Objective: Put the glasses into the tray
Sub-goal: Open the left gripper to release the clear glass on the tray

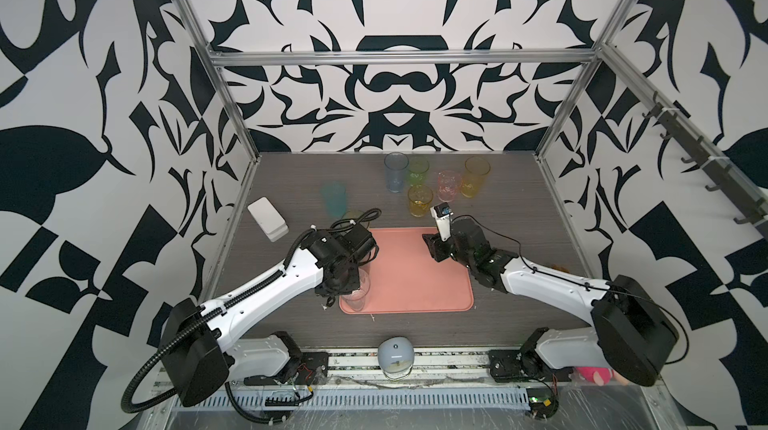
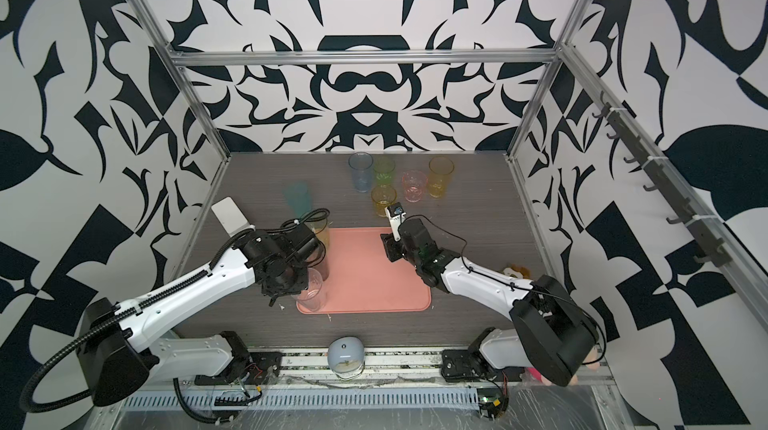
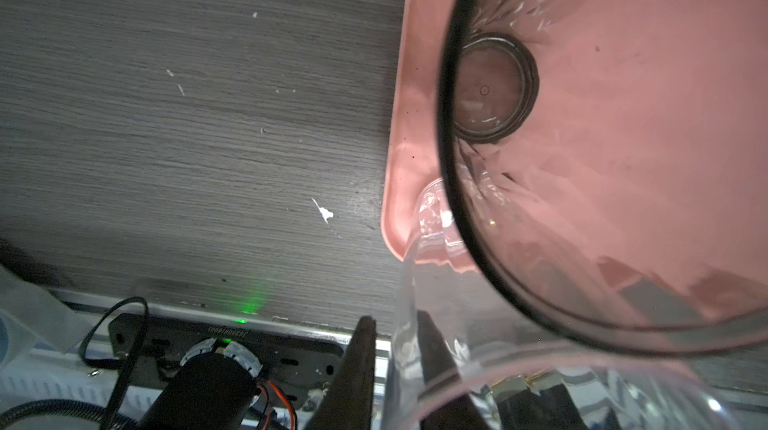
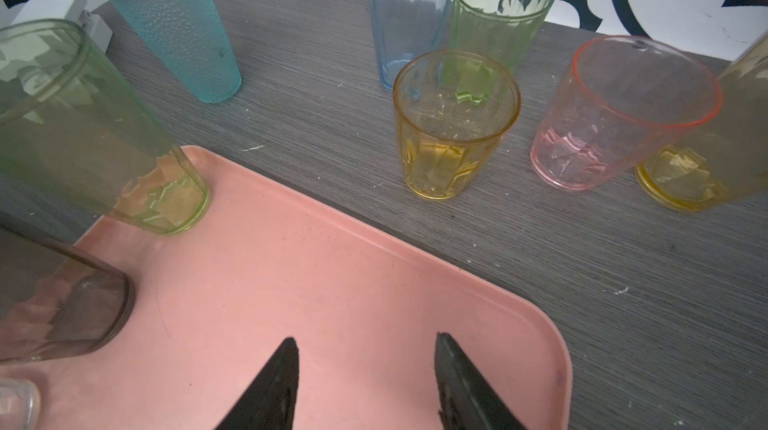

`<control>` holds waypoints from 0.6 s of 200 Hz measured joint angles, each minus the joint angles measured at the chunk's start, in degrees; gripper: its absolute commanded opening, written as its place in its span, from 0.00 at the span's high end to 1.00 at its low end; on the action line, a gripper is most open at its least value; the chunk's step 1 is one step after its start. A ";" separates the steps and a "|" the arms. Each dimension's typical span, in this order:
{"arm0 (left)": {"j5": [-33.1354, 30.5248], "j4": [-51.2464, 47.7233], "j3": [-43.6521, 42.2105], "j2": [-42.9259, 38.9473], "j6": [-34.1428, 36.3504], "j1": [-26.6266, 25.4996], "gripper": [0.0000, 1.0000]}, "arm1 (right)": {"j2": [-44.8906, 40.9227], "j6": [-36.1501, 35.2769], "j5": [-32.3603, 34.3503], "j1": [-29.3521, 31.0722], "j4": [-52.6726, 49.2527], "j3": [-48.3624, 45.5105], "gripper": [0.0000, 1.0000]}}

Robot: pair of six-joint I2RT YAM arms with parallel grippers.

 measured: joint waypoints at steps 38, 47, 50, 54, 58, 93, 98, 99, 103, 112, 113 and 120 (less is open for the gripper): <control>-0.11 -0.07 1.46 -0.70 0.17 0.00 0.71 | 0.00 0.00 0.04 0.00 0.00 0.00 0.44; -0.13 -0.15 1.81 -0.90 0.26 0.00 0.70 | 0.00 0.00 0.11 0.00 0.00 0.00 0.44; -0.13 -0.24 1.95 -0.92 0.31 0.00 0.70 | 0.00 0.00 0.15 0.00 0.00 0.00 0.44; -0.15 -0.31 2.14 -0.96 0.37 0.00 0.69 | 0.00 0.00 0.17 0.00 0.00 0.00 0.44; -0.17 -0.42 2.32 -0.98 0.35 0.00 0.69 | 0.00 0.00 0.20 0.00 -0.02 0.00 0.44; -0.83 -1.75 4.83 -1.03 1.05 0.00 0.64 | -0.02 -0.04 0.39 0.00 -0.02 0.00 0.44; -1.09 -2.05 5.35 -1.03 1.22 0.00 0.64 | -0.04 -0.04 0.42 0.00 -0.02 0.00 0.44; -1.14 -2.12 5.53 -1.03 1.25 0.00 0.63 | -0.04 -0.04 0.44 0.00 -0.02 0.00 0.44; -1.29 -2.25 5.90 -1.03 1.42 0.00 0.63 | -0.04 -0.07 0.46 0.00 -0.02 0.00 0.44; -1.70 -2.64 6.86 -1.03 1.53 0.00 0.61 | -0.04 -0.20 0.55 0.00 -0.04 0.00 0.44; -1.73 -2.67 6.95 -1.03 1.55 0.00 0.61 | -0.04 -0.22 0.57 0.00 -0.04 0.00 0.44; -2.12 -2.93 7.72 -1.03 1.84 0.00 0.59 | -0.07 -0.42 0.63 0.02 -0.07 0.00 0.44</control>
